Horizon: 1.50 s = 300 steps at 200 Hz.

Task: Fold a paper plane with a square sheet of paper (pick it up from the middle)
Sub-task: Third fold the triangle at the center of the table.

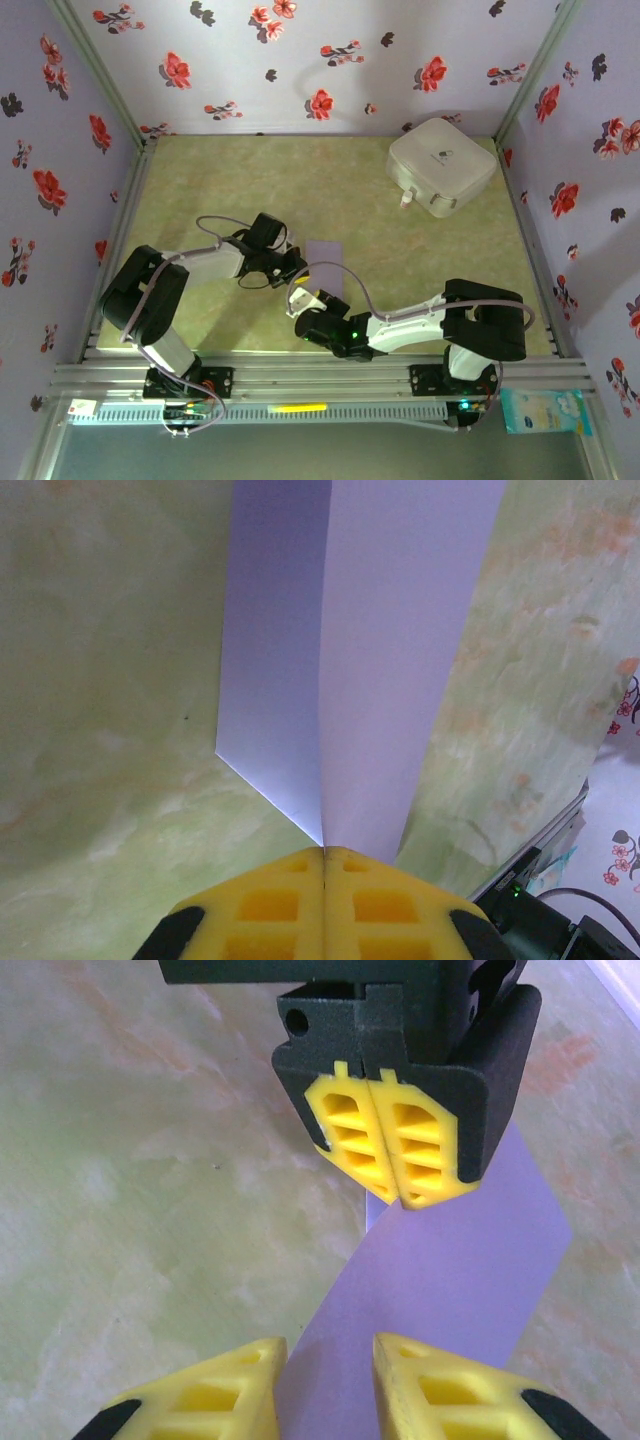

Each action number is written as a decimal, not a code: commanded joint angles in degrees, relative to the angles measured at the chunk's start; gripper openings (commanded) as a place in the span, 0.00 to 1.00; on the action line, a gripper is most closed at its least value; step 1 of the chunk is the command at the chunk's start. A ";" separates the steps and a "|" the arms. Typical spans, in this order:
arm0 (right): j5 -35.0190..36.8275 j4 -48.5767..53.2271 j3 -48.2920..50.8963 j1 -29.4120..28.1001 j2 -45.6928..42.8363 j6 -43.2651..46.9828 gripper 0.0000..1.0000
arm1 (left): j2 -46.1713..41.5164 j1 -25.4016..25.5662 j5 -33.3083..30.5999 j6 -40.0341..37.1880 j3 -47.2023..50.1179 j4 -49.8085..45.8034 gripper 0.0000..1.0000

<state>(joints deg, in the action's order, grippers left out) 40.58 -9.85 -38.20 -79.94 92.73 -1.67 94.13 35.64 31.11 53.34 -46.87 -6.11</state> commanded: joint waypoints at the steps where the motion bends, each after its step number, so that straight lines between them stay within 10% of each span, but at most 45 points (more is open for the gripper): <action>1: 2.46 2.47 -1.50 -0.65 -0.52 -1.03 0.25 | -0.57 0.05 0.05 0.62 -1.38 -1.45 0.00; 245: 0.42 -0.95 1.38 -0.13 -3.05 -6.47 0.00 | -1.81 0.05 -1.03 1.15 -0.50 -1.69 0.00; 300: -20.23 -5.07 5.00 8.17 -7.40 -14.09 0.00 | -11.03 -2.95 -9.36 4.50 3.67 -1.64 0.35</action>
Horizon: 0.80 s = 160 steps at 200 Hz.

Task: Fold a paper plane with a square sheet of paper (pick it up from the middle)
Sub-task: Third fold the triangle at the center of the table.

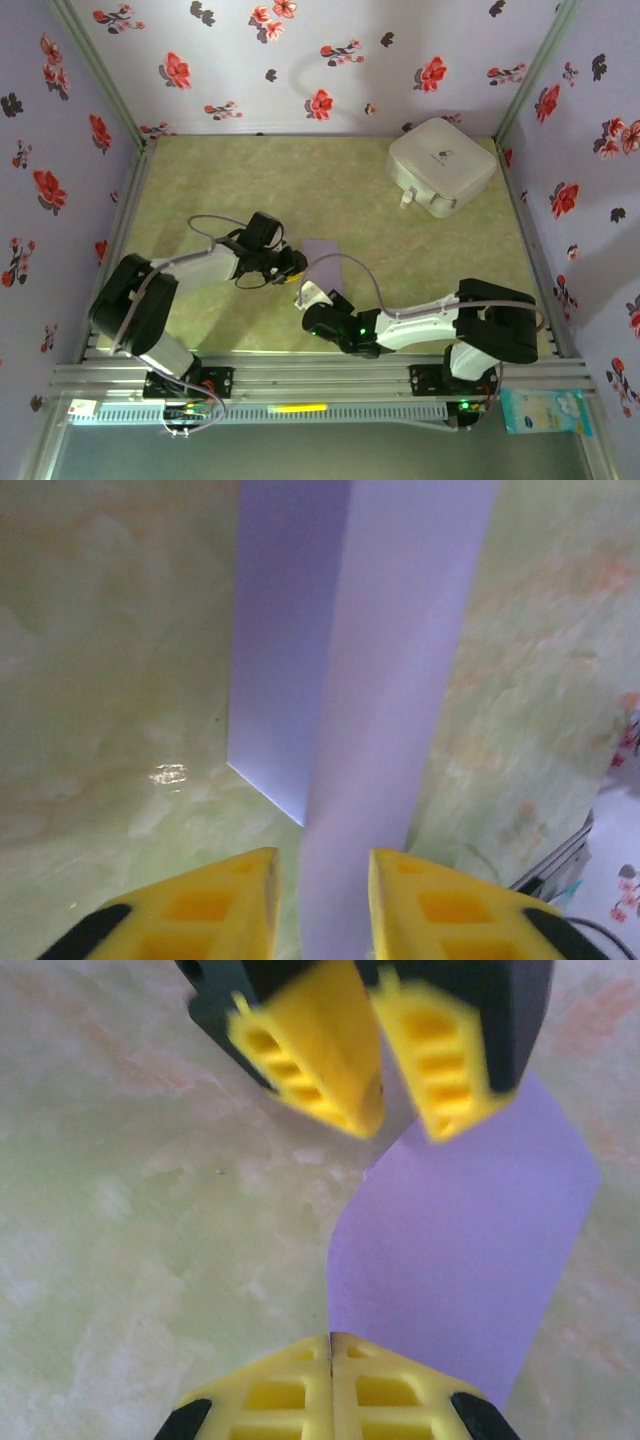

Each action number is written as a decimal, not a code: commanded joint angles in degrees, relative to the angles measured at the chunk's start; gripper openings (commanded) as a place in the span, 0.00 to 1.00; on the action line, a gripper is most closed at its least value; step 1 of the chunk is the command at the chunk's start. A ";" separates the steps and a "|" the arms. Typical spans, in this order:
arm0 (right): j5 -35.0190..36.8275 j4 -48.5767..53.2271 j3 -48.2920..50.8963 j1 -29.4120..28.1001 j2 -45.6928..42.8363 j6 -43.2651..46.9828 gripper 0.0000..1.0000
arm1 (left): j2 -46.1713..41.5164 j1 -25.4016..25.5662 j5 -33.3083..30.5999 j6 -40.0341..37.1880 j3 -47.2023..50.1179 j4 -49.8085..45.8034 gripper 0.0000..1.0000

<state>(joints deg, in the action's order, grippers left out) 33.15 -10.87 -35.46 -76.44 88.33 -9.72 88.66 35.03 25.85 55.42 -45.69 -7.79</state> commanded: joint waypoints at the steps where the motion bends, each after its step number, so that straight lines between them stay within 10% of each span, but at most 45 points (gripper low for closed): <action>1: -13.22 -4.28 2.43 4.96 -3.13 -6.25 0.00 | -5.80 -2.47 -4.12 2.46 2.51 0.05 0.35; 70: -40.47 -7.58 4.29 18.37 -5.80 -12.85 0.00 | -10.18 -6.11 -1.43 -0.36 3.30 -1.70 0.37; 160: -46.00 -7.48 3.41 22.39 -5.24 -15.73 0.00 | 2.04 -5.63 4.33 -10.82 -12.12 -8.09 0.19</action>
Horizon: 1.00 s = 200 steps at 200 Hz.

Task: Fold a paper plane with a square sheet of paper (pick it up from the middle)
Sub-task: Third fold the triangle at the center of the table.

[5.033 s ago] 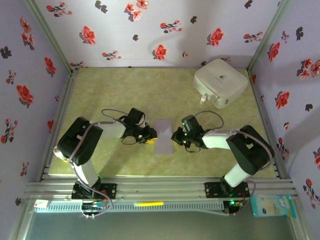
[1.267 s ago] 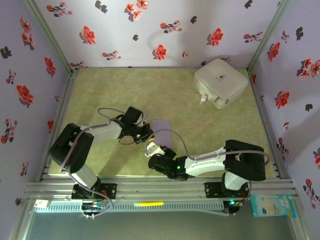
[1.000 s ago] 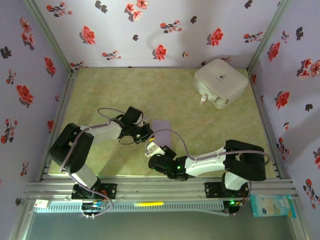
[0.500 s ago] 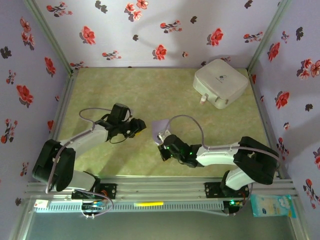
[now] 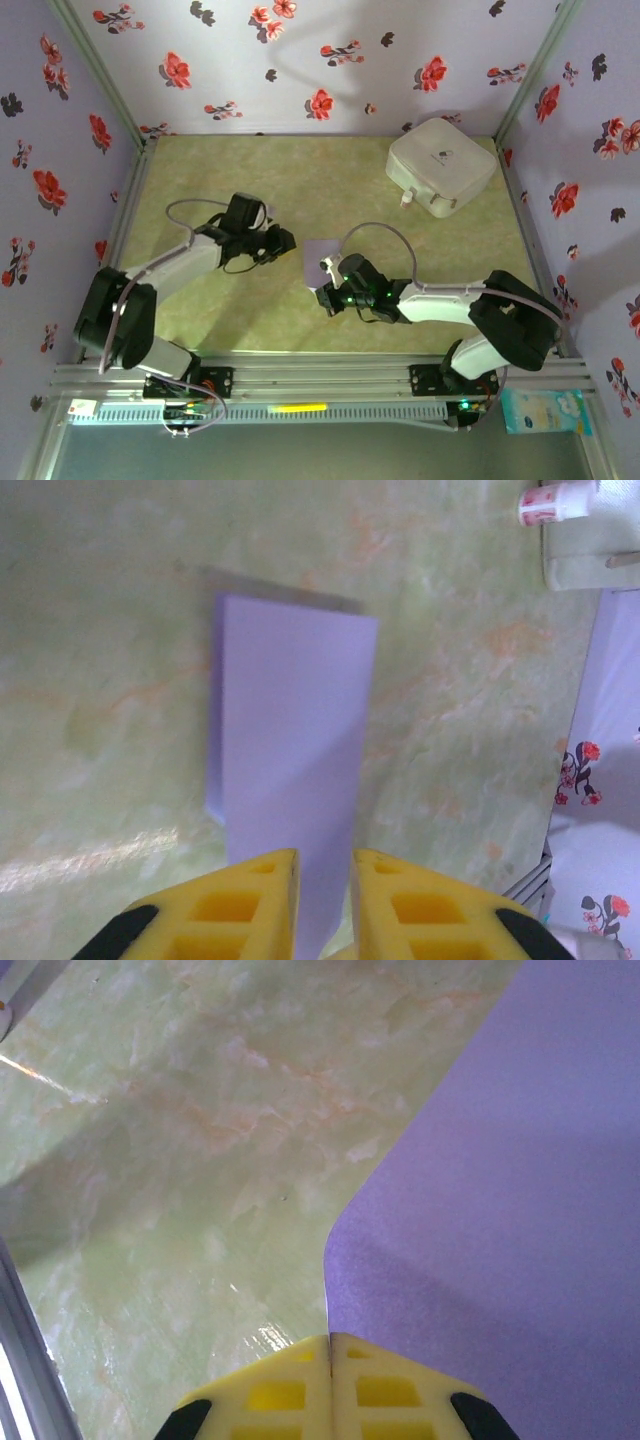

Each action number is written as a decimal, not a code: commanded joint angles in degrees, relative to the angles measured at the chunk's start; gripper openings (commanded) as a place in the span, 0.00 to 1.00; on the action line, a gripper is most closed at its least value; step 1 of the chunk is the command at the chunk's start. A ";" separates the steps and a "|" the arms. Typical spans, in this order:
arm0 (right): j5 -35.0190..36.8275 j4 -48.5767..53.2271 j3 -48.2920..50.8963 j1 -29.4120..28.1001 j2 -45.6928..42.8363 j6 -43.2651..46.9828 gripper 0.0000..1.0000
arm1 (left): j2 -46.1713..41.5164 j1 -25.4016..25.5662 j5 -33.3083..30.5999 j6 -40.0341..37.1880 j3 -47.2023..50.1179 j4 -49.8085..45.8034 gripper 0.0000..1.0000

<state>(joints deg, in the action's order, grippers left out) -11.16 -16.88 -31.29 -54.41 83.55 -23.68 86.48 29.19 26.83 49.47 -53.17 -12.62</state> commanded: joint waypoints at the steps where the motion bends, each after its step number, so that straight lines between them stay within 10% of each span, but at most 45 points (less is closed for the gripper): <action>1: -1.60 -1.43 -0.78 0.36 -0.43 -1.78 0.00 | 4.45 0.23 3.38 -4.94 -4.83 -3.31 0.19; 200: 0.23 3.33 -4.20 1.34 3.20 -3.39 0.00 | 28.97 6.27 -1.98 -12.65 -19.34 -11.89 0.10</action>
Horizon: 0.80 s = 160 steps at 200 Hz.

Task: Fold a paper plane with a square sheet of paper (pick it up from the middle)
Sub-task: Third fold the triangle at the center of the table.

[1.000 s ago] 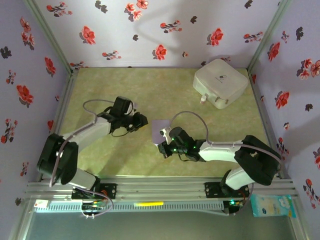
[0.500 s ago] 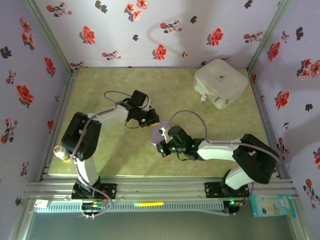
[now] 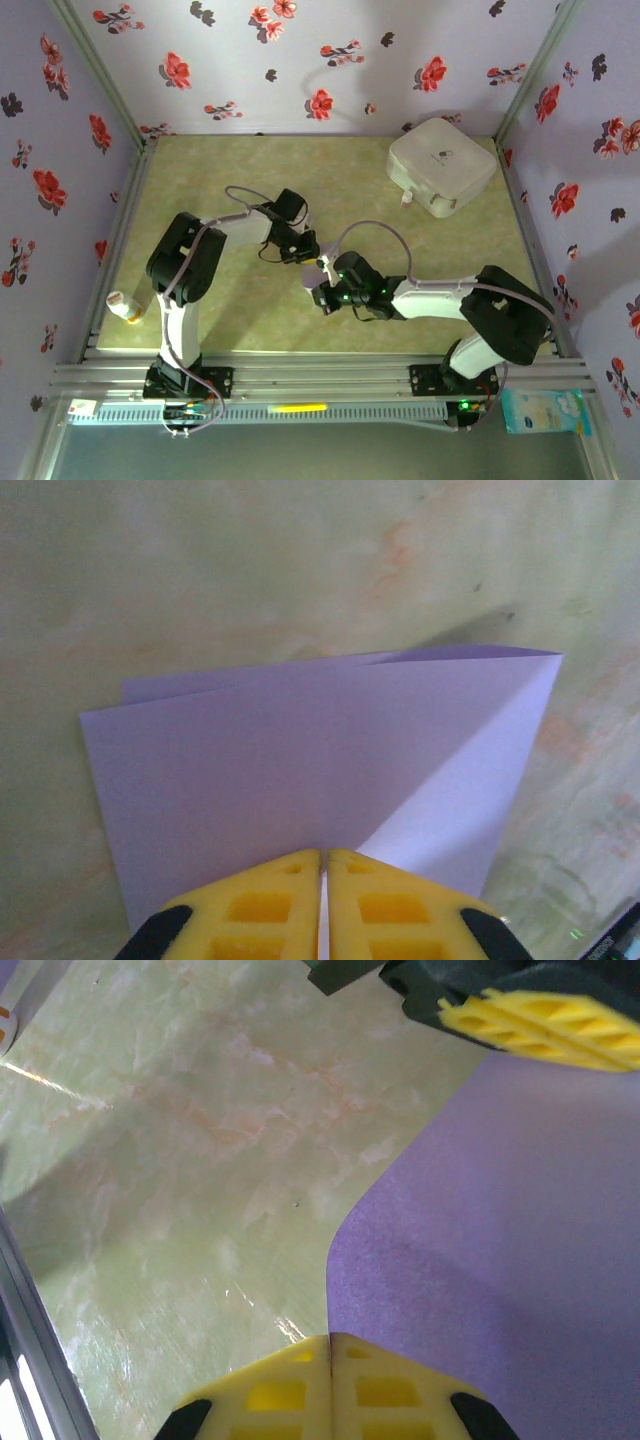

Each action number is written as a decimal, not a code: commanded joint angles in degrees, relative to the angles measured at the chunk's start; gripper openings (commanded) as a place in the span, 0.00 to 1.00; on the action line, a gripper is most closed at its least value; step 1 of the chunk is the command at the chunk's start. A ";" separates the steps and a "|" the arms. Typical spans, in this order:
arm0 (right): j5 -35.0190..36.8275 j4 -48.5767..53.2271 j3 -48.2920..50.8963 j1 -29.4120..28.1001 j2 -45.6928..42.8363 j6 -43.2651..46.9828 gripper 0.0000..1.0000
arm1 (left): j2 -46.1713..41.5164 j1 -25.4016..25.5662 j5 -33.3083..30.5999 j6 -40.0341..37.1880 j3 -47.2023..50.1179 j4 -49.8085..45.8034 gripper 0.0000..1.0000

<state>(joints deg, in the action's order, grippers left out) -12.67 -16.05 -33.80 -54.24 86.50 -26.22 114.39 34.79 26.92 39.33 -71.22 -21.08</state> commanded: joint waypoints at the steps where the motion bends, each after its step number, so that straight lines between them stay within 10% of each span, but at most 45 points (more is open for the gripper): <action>1: 1.75 2.51 -1.61 1.16 0.21 -0.85 0.00 | 1.04 0.66 -2.05 -2.51 -1.29 -3.44 0.10; 160: 10.77 11.47 -6.41 3.92 2.14 1.02 0.00 | -0.17 0.99 -2.66 -1.32 -1.28 -3.44 0.09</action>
<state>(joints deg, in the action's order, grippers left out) -4.36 -6.07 -38.33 -50.87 87.68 -25.98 114.39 35.27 25.63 38.54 -71.64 -21.91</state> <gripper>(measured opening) 0.046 0.093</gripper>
